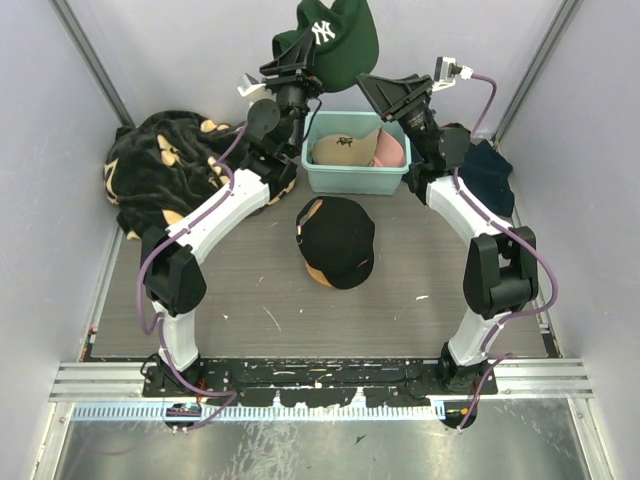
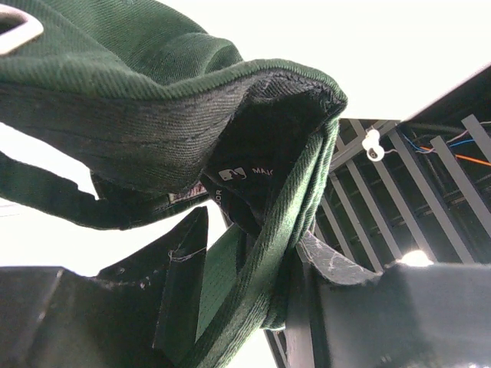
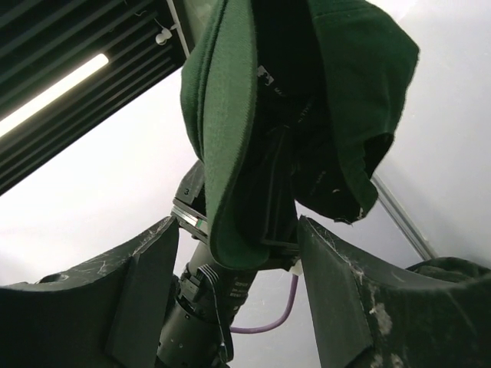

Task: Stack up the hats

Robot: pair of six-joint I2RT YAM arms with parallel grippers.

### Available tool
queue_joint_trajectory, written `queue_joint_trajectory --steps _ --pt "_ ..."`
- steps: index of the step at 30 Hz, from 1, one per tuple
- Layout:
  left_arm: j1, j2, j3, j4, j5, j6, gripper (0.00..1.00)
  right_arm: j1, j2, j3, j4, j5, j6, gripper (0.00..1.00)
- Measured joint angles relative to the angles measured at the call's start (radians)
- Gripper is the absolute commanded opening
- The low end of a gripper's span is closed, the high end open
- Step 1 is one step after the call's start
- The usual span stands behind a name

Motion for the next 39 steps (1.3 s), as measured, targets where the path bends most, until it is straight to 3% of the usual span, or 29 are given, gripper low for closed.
queue_joint_trajectory --steps 9,20,39 --pt "-0.011 0.000 -0.022 0.000 -0.017 -0.004 0.02 0.031 0.035 0.045 0.004 0.011 0.004 0.51" --pt "-0.052 0.000 -0.069 0.000 -0.033 -0.009 0.02 0.043 0.064 0.083 0.004 0.033 0.009 0.40" --pt "-0.053 0.004 -0.049 0.016 -0.082 0.031 0.02 0.078 0.084 0.074 0.023 0.060 0.031 0.42"
